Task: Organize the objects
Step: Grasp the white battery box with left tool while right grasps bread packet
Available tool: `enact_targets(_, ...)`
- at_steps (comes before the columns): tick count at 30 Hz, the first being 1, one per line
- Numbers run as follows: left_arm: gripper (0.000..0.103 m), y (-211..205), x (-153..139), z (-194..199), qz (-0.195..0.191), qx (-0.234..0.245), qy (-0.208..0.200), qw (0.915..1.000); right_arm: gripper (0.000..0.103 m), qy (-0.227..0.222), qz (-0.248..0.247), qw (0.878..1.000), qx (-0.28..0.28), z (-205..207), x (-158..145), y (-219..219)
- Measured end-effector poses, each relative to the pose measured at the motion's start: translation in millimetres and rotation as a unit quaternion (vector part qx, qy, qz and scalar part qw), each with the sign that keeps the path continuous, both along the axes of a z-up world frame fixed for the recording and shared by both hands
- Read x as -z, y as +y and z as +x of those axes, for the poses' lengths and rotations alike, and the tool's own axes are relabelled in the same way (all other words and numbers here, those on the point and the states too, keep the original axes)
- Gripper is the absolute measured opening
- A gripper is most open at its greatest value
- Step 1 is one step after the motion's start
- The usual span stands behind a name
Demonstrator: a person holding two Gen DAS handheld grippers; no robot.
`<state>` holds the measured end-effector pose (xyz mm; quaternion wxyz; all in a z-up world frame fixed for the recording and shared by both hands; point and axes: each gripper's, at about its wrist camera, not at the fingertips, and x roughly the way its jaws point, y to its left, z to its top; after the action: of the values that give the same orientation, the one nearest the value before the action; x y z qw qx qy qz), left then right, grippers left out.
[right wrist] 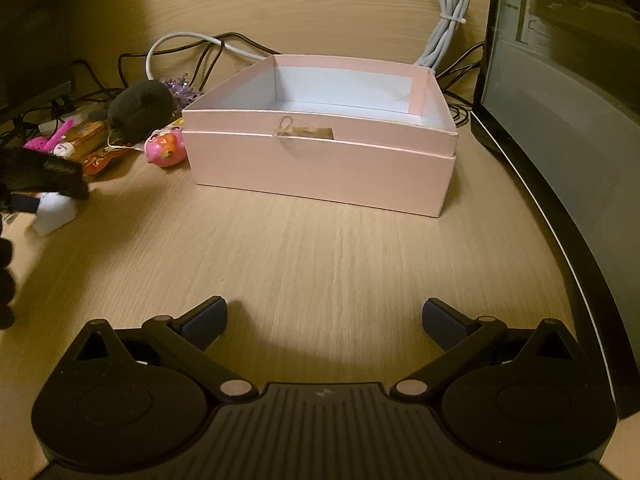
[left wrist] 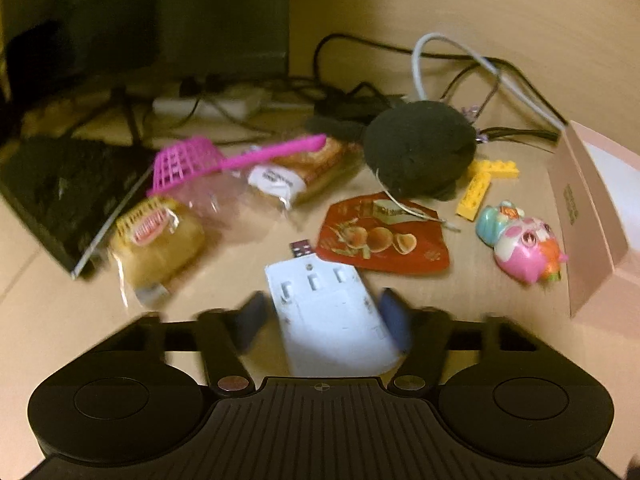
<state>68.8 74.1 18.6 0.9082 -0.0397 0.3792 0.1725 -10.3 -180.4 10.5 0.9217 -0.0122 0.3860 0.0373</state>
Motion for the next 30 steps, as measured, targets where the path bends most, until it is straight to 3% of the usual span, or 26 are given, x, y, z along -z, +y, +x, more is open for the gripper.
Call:
enact_targets(3, 0.053, 14, -1, -12, 0.013, 0.024, -0.002, 0.9996, 0.103, 0.007, 0.002, 1.000, -0.004, 0, -2, 7)
enact_targets(7, 0.053, 42, -4, -39, -0.018, 0.053, -0.006, 0.9984, 0.103, -0.007, -0.010, 0.999, -0.034, -3, -11, 34)
enact_targets(11, 0.053, 74, -22, -91, -0.059, 0.078, -0.029, 0.9948, 0.103, -0.035, -0.021, 0.994, -0.103, -1, -30, 84)
enact_targets(19, 0.053, 168, -48, -162, -0.089, 0.053, -0.021, 0.9944, 0.103, -0.061, -0.033, 0.956, -0.285, 26, -56, 250)
enact_targets(25, 0.053, 221, -50, -184, -0.111, 0.033, -0.043, 0.9923, 0.103, -0.074, -0.112, 0.912, -0.387, 54, -38, 354)
enact_targets(27, 0.053, 229, -49, -187, -0.118, 0.028, -0.048, 0.9915, 0.099, -0.059, -0.134, 0.906, -0.397, 65, -28, 372)
enact_targets(28, 0.053, 233, -50, -188, -0.121, 0.029, -0.050, 0.9909, 0.089, -0.049, -0.139, 0.906, -0.396, 70, -25, 378)
enact_targets(30, 0.053, 237, -52, -189, -0.125, 0.036, -0.054, 0.9901, 0.079, -0.034, -0.130, 0.915, -0.381, 78, -24, 377)
